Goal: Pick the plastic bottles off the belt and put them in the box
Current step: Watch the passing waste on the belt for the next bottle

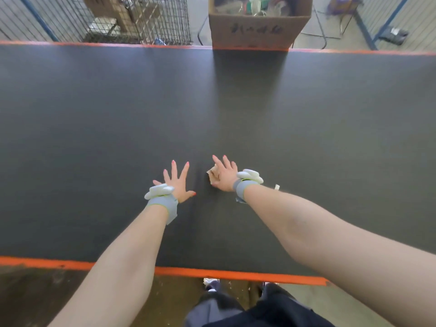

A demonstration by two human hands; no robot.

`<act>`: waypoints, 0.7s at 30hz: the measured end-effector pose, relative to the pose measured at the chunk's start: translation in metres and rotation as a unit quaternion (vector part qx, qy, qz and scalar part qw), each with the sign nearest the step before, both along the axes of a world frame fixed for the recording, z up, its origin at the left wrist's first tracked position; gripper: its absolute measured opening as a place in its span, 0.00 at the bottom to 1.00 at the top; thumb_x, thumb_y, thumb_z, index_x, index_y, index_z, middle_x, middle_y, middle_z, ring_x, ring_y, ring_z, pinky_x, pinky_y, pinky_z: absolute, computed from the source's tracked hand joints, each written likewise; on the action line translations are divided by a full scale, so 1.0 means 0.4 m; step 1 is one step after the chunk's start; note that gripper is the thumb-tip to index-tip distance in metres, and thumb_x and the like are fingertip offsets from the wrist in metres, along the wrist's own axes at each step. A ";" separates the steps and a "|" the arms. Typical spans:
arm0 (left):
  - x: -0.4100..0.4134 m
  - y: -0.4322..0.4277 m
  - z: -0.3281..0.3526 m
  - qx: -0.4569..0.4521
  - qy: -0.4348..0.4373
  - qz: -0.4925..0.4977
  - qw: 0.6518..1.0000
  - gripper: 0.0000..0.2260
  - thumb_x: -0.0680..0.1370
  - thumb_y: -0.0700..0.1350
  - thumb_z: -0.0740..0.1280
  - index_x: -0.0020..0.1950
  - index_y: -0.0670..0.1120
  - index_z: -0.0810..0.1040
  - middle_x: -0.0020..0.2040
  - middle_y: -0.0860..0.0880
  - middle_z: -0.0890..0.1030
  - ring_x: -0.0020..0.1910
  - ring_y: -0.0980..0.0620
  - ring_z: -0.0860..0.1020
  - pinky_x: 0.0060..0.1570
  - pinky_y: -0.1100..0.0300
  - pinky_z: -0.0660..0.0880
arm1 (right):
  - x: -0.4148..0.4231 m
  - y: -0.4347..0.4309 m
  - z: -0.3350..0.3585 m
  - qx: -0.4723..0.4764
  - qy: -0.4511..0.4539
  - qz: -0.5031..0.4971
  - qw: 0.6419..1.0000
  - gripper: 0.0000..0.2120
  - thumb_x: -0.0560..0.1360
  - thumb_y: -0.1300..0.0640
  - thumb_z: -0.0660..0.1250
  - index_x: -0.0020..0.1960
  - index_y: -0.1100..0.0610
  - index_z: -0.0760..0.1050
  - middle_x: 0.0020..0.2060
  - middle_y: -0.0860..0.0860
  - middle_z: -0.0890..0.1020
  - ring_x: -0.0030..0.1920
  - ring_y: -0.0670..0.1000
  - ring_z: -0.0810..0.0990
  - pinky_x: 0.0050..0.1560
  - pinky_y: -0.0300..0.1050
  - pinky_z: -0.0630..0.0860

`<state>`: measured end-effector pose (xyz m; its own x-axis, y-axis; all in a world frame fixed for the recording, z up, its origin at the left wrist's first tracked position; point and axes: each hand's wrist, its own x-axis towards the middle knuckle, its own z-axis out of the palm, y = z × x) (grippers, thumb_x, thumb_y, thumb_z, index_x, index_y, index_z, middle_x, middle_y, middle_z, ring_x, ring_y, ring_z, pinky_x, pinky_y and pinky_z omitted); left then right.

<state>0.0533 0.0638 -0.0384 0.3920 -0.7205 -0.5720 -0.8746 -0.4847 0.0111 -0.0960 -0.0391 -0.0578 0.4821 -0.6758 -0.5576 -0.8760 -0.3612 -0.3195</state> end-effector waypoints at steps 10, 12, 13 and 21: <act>0.038 0.126 -0.049 0.118 -0.018 -0.086 0.989 0.32 0.80 0.58 0.59 0.79 0.53 0.48 0.77 0.45 0.52 0.75 0.44 0.57 0.70 0.45 0.62 | -0.079 0.054 -0.033 -0.006 0.155 -0.020 0.988 0.39 0.78 0.42 0.60 0.79 0.48 0.39 0.78 0.53 0.39 0.77 0.65 0.41 0.75 0.63 0.49; 0.027 0.106 -0.032 0.064 -0.002 -0.106 0.992 0.28 0.80 0.55 0.60 0.77 0.53 0.54 0.74 0.47 0.60 0.71 0.45 0.63 0.66 0.47 0.65 | -0.064 0.059 -0.030 -0.021 0.133 -0.029 0.990 0.39 0.78 0.44 0.60 0.79 0.46 0.38 0.78 0.52 0.38 0.77 0.64 0.41 0.74 0.64 0.51; 0.025 0.092 -0.021 0.037 -0.001 -0.104 0.994 0.27 0.80 0.54 0.59 0.77 0.52 0.55 0.73 0.47 0.62 0.70 0.45 0.64 0.64 0.47 0.65 | -0.050 0.053 -0.026 -0.024 0.118 -0.028 0.992 0.40 0.78 0.44 0.60 0.78 0.45 0.38 0.78 0.51 0.38 0.77 0.63 0.41 0.73 0.65 0.53; 0.049 0.095 0.007 0.042 -0.028 -0.036 0.998 0.37 0.77 0.67 0.53 0.76 0.58 0.34 0.76 0.51 0.30 0.76 0.46 0.33 0.67 0.27 0.44 | 0.004 0.048 0.024 -0.019 0.053 0.002 0.998 0.48 0.71 0.34 0.65 0.77 0.40 0.36 0.77 0.48 0.34 0.77 0.59 0.36 0.72 0.68 0.48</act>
<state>0.0729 0.1020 -0.0354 0.3743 -0.6983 -0.6102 -0.9050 -0.4184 -0.0764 -0.0944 -0.0200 -0.0483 0.4241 -0.6961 -0.5793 -0.9029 -0.3745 -0.2109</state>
